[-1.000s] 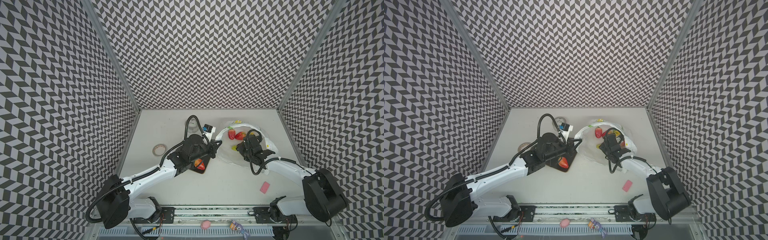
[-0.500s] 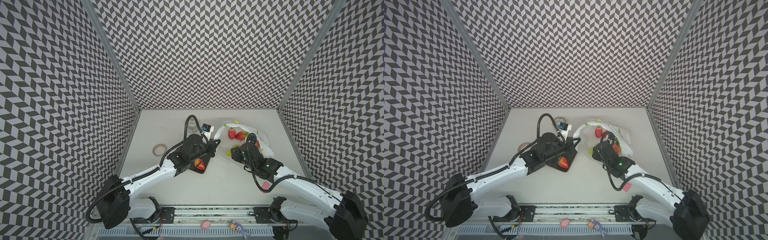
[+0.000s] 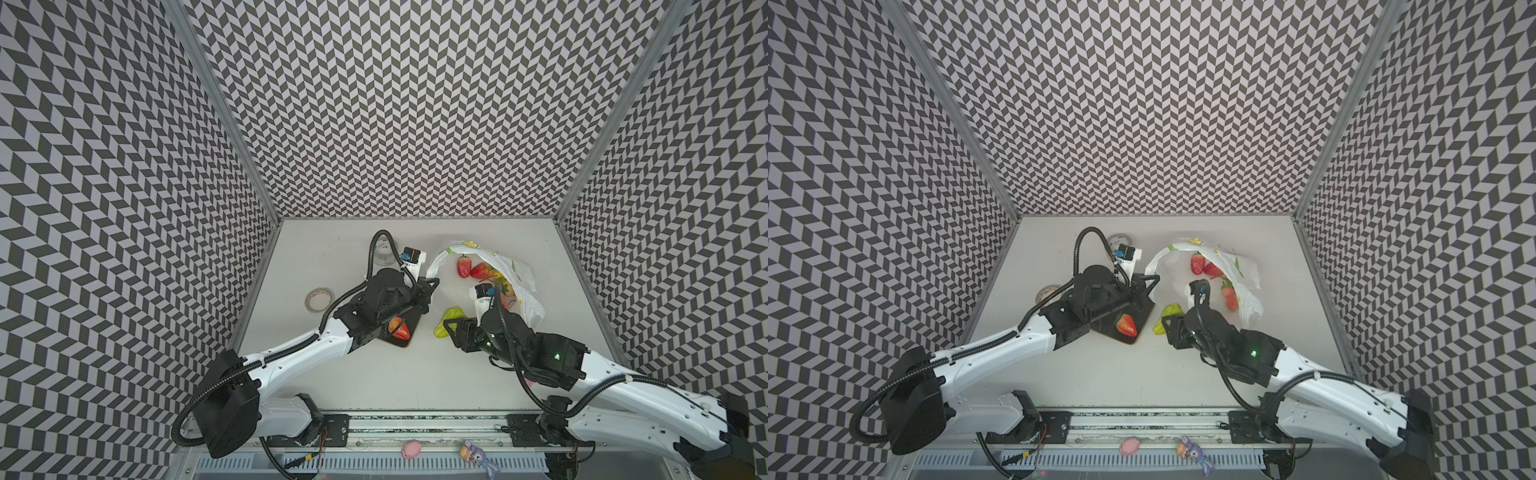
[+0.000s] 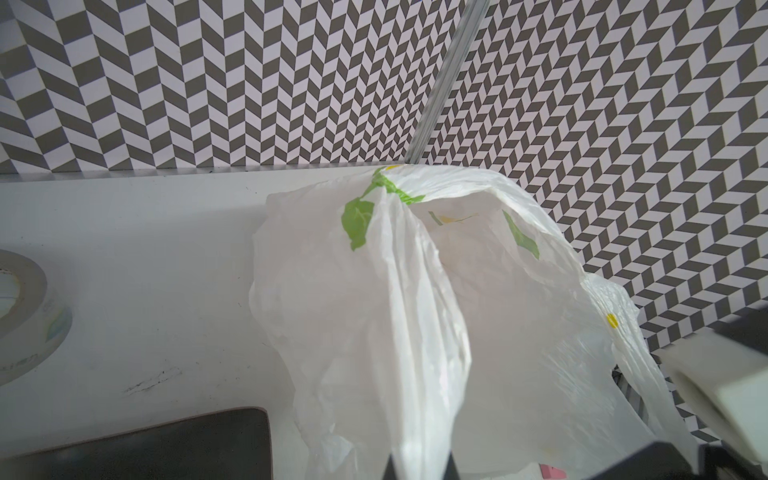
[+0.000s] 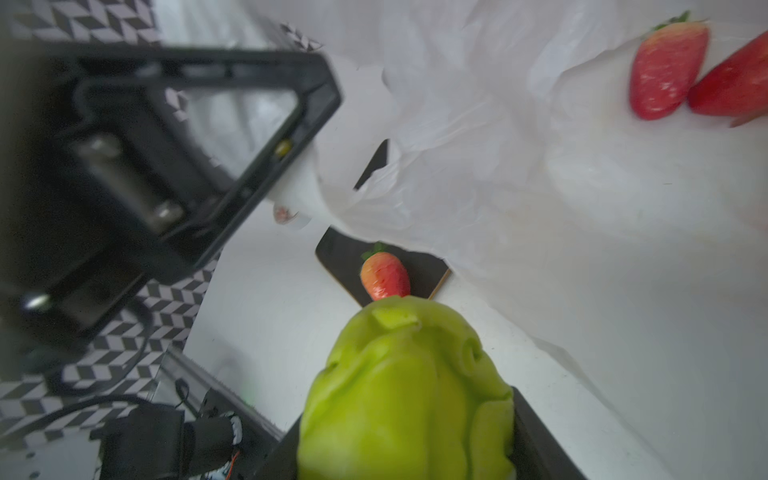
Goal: Take the fake fruits out of the plastic bag
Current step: 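Lift the green pear upward in the right gripper while the left holds the bag, then carry the green pear out of the bag toward the black pad with the right gripper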
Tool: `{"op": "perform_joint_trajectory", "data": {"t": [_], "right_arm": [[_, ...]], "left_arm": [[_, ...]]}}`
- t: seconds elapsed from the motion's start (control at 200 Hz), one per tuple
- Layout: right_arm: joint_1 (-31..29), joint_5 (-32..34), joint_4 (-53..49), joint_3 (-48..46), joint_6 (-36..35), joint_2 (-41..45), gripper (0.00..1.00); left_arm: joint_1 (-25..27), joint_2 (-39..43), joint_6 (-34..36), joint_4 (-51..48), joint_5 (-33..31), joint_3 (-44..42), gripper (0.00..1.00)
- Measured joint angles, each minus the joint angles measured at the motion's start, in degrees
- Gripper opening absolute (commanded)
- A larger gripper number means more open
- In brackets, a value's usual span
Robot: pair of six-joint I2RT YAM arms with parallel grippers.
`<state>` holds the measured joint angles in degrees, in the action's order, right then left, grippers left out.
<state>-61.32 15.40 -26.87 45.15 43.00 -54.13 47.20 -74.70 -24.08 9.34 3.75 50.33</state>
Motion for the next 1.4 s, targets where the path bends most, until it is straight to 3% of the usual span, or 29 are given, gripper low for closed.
{"op": "perform_joint_trajectory", "data": {"t": [0.235,0.516,0.856,1.402], "right_arm": [[-8.0,0.7,10.8,-0.2,-5.8,-8.7,0.38],[-9.3,5.3,21.7,-1.2,-6.9,-18.3,0.37],[-4.5,12.3,30.7,-2.0,3.8,-28.1,0.37],[4.2,9.7,36.8,4.1,17.9,-40.4,0.38]], "left_arm": [[-1.1,-0.1,0.3,-0.3,0.0,0.0,0.0],[-2.4,-0.6,0.7,-1.8,-1.9,0.4,0.0],[-2.2,-1.2,0.9,-2.8,-2.5,1.3,0.0],[-3.2,-3.9,5.0,-2.6,-1.6,3.4,0.0]]}}
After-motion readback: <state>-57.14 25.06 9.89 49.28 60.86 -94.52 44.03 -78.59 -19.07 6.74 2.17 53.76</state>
